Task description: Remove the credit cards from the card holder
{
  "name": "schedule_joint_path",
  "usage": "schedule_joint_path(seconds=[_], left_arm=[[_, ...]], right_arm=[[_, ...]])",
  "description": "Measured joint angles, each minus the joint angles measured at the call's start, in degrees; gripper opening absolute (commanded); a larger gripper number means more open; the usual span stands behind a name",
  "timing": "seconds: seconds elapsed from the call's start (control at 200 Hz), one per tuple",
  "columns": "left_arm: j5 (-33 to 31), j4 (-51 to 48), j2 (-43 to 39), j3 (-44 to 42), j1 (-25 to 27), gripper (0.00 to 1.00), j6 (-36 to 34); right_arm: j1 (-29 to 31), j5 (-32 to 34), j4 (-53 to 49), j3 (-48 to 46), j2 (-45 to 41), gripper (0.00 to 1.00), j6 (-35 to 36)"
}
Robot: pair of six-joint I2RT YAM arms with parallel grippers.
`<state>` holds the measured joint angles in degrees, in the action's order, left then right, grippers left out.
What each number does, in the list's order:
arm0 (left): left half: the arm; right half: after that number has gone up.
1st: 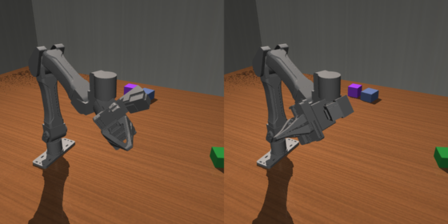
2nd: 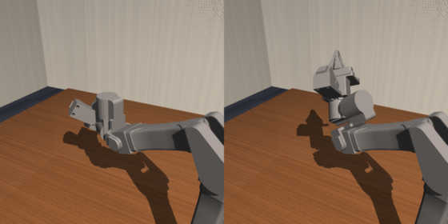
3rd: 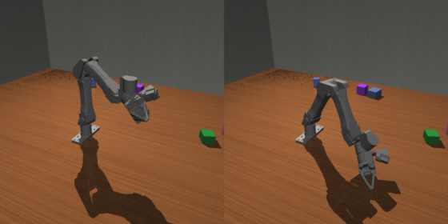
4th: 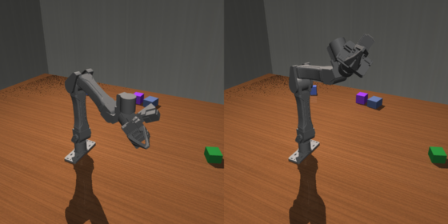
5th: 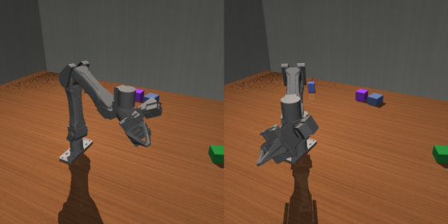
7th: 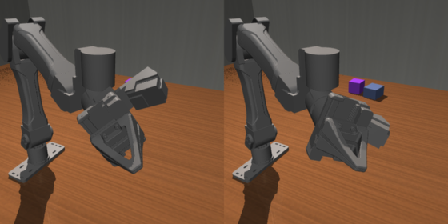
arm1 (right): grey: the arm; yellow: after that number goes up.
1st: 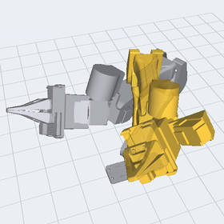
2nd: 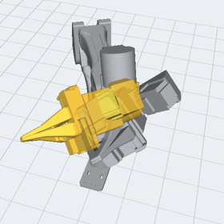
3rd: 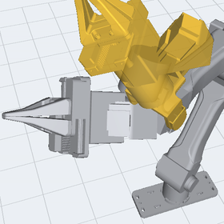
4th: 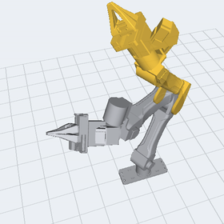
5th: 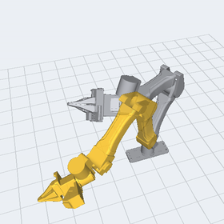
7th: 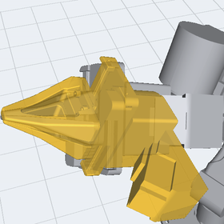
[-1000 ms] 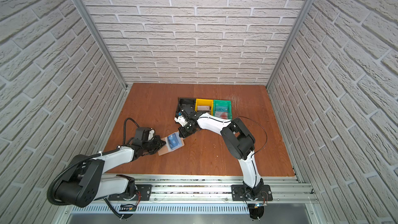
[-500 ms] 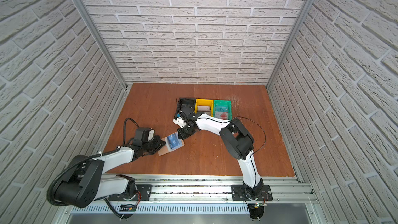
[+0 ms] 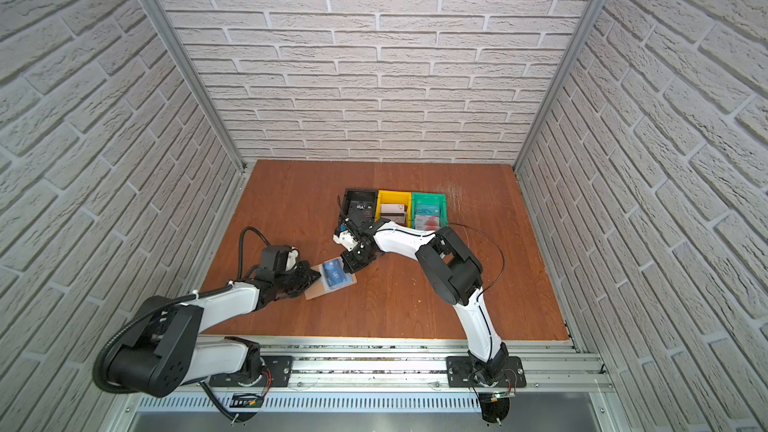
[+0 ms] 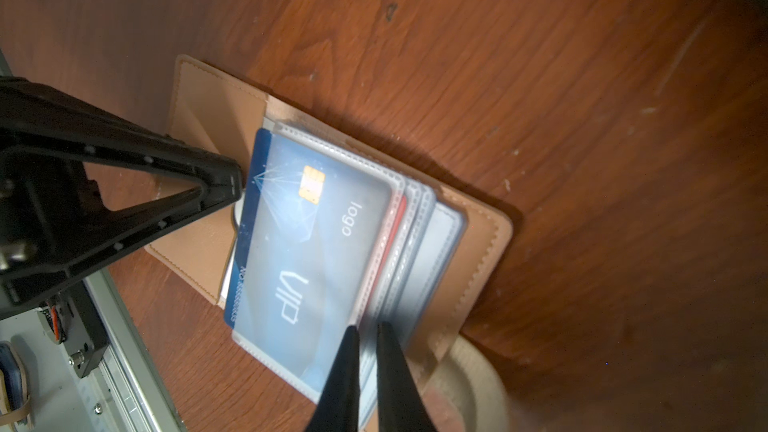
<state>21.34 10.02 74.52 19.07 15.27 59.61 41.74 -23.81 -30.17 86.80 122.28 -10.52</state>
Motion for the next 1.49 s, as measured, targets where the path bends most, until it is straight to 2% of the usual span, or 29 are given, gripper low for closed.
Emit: schedule_joint_path(seconds=[0.175,0.395,0.48,0.895,1.135,1.495], left_arm=[[0.9,1.2,-0.33,-0.81,-1.01,0.0,0.15],[4.81,11.04,-0.11,-5.81,-3.28,0.01,3.48],[5.7,12.85,0.72,-6.01,-3.39,0.05,4.09],[8.28,21.73,4.35,-6.71,-3.45,0.07,6.75],[9.38,25.44,7.06,-7.37,-3.74,0.11,7.69],[10.03,27.28,8.28,-7.37,-3.76,0.1,7.98]], right_arm=[[0.04,-0.04,0.0,0.09,0.11,0.13,0.0],[0.31,0.0,0.15,0.22,0.22,0.13,-0.02],[0.33,0.02,0.15,0.22,0.24,0.13,-0.02],[0.59,-0.02,-0.09,0.98,0.79,0.13,0.02],[0.59,-0.04,-0.09,1.01,0.83,0.13,0.0],[0.59,-0.02,-0.35,1.27,1.01,0.13,0.0]])
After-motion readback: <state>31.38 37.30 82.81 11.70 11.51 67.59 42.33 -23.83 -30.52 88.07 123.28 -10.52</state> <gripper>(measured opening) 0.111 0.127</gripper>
